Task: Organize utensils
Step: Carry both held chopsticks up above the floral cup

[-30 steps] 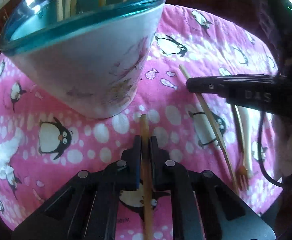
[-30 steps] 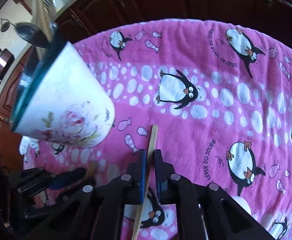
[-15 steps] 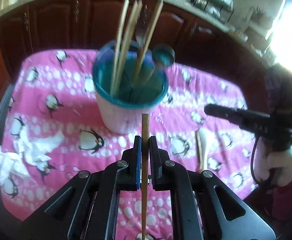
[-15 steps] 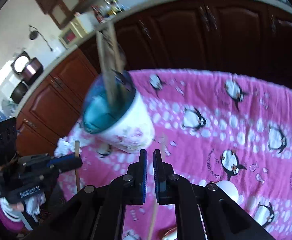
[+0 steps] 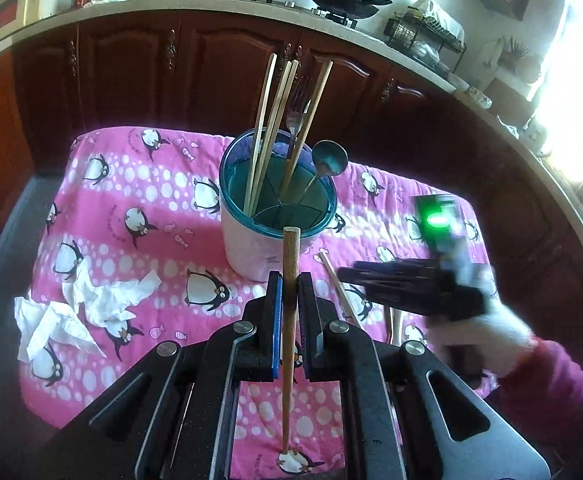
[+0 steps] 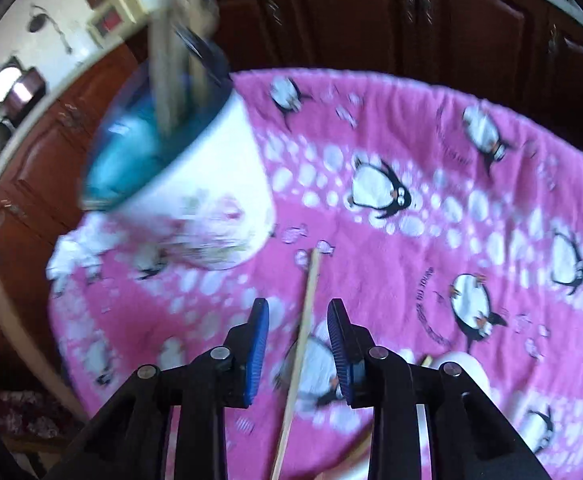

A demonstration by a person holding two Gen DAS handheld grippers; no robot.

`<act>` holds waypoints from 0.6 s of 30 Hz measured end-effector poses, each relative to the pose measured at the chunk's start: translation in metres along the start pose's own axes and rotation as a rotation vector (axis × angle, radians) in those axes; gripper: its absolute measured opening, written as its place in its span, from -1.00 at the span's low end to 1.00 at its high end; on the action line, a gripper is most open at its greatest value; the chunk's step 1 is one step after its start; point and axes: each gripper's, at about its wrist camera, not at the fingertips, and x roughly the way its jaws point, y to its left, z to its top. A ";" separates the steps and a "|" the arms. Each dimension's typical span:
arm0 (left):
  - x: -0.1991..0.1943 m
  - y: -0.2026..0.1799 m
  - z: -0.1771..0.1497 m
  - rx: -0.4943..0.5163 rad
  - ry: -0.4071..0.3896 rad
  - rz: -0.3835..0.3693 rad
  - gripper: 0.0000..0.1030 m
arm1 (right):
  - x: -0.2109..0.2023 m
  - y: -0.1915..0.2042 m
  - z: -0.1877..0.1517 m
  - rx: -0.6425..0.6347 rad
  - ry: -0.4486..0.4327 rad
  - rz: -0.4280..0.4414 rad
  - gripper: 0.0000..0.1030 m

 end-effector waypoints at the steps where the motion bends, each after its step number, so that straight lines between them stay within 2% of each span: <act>1: -0.001 0.000 0.000 -0.001 0.000 0.000 -0.88 | 0.012 -0.002 0.002 0.011 0.012 0.000 -0.58; 4: -0.003 0.001 0.000 -0.009 0.000 -0.002 -0.88 | 0.025 -0.003 0.005 0.009 0.006 -0.002 -0.87; 6: -0.007 0.003 0.001 -0.013 -0.007 -0.006 -0.88 | 0.014 -0.005 0.003 0.015 0.007 0.037 -0.89; 18: -0.040 0.006 0.014 -0.016 -0.066 -0.028 -0.88 | -0.155 -0.014 -0.016 0.005 -0.283 0.203 -0.91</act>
